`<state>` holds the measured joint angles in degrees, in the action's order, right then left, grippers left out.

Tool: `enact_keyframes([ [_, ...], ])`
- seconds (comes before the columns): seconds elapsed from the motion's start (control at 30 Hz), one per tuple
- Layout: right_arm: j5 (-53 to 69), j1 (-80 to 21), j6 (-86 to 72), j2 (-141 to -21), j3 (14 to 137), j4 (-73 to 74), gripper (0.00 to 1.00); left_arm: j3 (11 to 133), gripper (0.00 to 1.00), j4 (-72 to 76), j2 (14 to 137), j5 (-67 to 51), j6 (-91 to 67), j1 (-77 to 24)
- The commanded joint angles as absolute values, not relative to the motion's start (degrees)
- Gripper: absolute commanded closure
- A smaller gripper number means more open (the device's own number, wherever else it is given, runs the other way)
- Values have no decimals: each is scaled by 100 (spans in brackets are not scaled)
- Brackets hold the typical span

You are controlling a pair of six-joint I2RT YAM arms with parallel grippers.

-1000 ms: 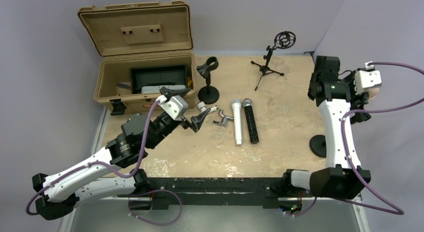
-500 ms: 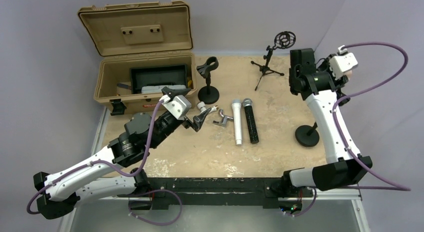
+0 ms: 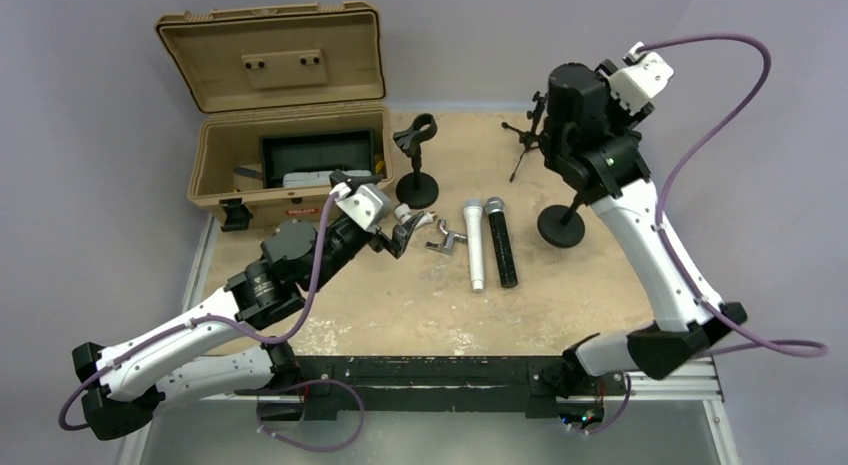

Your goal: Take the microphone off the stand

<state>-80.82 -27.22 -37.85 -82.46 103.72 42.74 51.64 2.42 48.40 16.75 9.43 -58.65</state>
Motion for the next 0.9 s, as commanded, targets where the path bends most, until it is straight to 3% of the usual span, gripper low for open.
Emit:
enact_keyframes([
  [0.0, -5984, -2801, -1235, -6978, 9533, 357, 100, 5275, 8, 350, 4811, 1666, 624, -5696],
  [0.17, -3959, -2838, -1513, -7129, 10007, 537, 100, 5258, 8, 325, 4645, 1892, 595, -5678],
  [0.37, 112, -2845, -728, -7323, 10062, 217, 100, 5308, 8, 19, 4414, 2080, 322, -5629],
  [0.47, 1512, -2972, -369, -7496, 10011, 256, 100, 5322, 7, -577, 4231, 2058, -128, -5451],
  [0.7, 2763, -3868, 329, -7519, 9551, 24, 100, 5333, 7, -1685, 3593, 2287, -1131, -4819],
  [0.87, 2909, -4599, 597, -7856, 9623, 176, 100, 5437, 7, -2342, 3275, 2779, -1273, -4790],
])
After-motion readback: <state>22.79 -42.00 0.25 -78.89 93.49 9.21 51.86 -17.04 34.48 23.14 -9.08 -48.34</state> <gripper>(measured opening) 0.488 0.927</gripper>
